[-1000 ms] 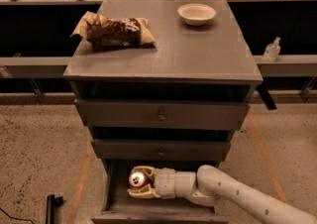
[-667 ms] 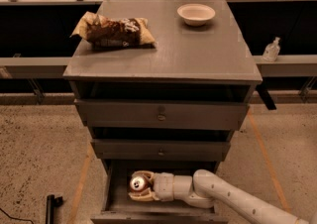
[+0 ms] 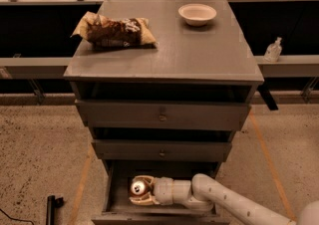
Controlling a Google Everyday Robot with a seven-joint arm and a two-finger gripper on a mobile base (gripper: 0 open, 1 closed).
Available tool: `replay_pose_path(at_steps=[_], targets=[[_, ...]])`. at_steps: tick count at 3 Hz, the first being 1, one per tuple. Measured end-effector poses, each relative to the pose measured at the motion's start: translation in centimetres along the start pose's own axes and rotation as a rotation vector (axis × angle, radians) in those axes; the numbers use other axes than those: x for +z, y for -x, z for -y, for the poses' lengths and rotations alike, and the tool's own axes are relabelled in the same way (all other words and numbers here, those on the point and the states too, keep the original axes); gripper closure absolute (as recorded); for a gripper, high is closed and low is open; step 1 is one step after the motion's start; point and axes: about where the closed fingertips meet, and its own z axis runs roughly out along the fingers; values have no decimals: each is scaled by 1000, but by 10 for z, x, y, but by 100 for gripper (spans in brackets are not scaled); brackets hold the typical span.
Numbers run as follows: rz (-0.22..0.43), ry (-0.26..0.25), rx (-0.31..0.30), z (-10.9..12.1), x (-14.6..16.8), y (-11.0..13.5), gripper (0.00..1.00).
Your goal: Place coke can into bottom drawer
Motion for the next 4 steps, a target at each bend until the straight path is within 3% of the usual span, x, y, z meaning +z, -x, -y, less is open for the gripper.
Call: replay_pose_path(at_steps=[2, 4], targets=[[-40, 39, 28, 15, 27, -92, 100], [-64, -3, 20, 41, 38, -142, 59]])
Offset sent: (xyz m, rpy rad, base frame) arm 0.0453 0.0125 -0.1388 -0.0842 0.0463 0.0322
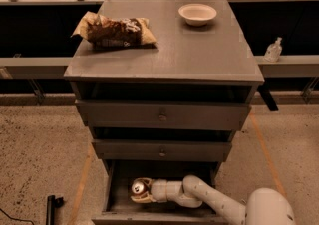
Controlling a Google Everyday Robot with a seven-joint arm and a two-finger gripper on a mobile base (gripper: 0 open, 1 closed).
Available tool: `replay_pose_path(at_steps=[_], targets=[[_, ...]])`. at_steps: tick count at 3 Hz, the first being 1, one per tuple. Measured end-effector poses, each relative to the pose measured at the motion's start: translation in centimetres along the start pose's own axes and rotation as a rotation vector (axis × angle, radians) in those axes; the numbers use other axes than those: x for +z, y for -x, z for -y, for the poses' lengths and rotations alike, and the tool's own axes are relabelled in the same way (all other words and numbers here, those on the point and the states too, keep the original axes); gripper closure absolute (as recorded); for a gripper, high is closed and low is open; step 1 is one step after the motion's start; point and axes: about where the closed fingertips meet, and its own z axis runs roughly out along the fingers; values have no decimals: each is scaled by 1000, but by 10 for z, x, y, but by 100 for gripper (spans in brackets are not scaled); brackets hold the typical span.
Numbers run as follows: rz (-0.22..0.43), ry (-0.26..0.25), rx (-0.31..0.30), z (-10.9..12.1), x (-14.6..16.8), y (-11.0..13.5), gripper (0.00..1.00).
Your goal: Place coke can into bottom drawer
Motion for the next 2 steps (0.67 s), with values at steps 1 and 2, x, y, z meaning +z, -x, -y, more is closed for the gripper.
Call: replay_pose_path(at_steps=[1, 2], targets=[[-1, 10, 4, 6, 11, -17, 35], [-8, -1, 25, 11, 15, -25, 12]])
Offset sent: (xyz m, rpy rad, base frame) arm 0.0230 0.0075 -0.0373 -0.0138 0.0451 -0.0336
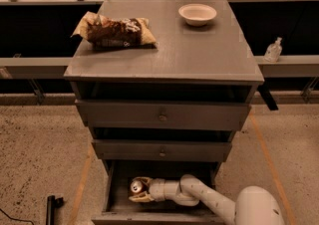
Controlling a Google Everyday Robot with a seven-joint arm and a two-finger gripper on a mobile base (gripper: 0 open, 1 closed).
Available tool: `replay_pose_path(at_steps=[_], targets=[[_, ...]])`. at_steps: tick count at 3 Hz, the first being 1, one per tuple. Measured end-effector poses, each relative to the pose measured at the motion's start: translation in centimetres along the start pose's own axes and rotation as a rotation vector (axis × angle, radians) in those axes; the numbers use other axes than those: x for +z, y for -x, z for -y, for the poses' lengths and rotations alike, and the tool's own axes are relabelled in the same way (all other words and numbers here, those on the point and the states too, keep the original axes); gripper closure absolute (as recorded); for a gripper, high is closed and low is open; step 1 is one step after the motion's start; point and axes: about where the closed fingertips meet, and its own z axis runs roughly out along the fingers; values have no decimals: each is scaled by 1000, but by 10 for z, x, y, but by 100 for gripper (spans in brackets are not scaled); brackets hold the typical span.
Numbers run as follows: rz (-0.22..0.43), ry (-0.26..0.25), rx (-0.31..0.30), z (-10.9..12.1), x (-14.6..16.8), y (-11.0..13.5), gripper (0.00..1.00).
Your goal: Place coke can into bottom drawer
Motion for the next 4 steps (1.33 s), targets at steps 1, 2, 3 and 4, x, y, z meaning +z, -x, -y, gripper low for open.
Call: replay_pose_path(at_steps=[1, 2, 3, 4], targets=[[-27, -13, 17, 3, -10, 5, 0], [-76, -53, 7, 10, -32, 30, 16], [-112, -91, 5, 4, -66, 70, 38], [-184, -155, 38, -6, -118, 106, 62]])
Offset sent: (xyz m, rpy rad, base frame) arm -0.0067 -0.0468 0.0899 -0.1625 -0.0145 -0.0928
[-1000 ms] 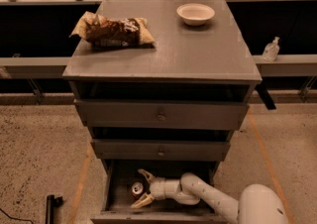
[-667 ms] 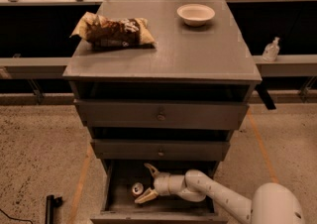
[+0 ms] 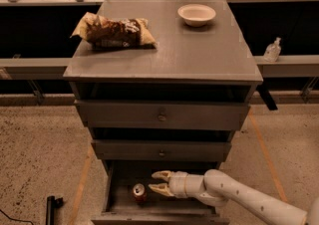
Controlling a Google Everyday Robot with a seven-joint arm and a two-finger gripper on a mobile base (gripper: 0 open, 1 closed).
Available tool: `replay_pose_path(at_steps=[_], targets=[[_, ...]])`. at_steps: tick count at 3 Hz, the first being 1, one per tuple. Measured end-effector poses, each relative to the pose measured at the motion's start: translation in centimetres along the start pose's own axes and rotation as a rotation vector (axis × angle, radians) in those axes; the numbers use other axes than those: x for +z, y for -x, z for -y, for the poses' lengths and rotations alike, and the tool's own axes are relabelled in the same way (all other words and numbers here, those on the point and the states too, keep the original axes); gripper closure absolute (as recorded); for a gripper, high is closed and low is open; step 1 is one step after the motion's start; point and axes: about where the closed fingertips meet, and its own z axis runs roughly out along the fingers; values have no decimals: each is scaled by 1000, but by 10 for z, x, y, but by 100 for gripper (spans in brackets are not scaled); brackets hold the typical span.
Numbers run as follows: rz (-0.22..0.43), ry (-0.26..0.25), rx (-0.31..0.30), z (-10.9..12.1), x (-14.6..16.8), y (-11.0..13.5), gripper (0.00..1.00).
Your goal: Place coke can into bottom drawer
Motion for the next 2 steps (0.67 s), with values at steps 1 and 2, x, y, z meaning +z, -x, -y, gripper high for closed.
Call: replay_pose_path(at_steps=[1, 2], targets=[[-14, 48, -21, -26, -3, 15, 85], [-13, 48, -22, -26, -2, 16, 100]])
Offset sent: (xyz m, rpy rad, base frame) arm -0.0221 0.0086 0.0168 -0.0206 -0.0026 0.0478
